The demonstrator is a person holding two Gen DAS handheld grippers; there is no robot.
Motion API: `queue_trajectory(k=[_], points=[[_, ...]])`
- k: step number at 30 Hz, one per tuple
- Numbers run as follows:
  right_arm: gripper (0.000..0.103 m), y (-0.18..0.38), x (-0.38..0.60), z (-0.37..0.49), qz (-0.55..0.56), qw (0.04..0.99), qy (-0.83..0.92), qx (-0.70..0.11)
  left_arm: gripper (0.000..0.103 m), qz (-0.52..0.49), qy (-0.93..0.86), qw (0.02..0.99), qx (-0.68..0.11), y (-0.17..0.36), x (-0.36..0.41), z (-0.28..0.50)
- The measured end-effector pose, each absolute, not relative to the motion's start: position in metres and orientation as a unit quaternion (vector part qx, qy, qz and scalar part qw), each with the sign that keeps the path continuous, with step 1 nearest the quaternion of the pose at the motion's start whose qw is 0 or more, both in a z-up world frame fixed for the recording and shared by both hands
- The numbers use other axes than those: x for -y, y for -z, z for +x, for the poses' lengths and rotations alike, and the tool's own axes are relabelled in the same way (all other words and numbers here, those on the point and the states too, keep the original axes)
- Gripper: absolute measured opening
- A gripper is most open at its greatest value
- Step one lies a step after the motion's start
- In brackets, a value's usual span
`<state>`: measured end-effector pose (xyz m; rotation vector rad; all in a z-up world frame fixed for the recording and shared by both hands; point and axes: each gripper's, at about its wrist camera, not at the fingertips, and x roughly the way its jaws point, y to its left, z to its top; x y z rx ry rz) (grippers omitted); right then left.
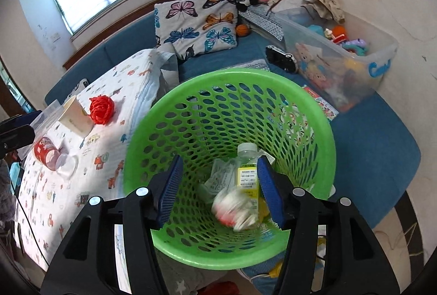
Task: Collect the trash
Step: 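Carry the paper ball to the basket with the right gripper while the left grasps the clear plastic lid, then drop the paper ball with the right gripper while the left drops the plastic lid into the basket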
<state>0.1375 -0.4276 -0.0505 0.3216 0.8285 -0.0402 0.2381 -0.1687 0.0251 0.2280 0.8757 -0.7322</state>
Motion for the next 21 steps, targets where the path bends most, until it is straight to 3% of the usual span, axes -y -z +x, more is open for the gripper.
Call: queue_trajectory(k=[11,21], points=[[0.069,0.042,0.437,0.114,0.158,0.908,0.021,-0.389,0.088,0.111,0.365,0.815,-0.436,-0.004,0.227,0.240],[0.073,0.035,0.441,0.094,0.166,0.911,0.020,-0.376,0.089,0.106,0.371,0.798,-0.462,0.019,0.265,0.243]])
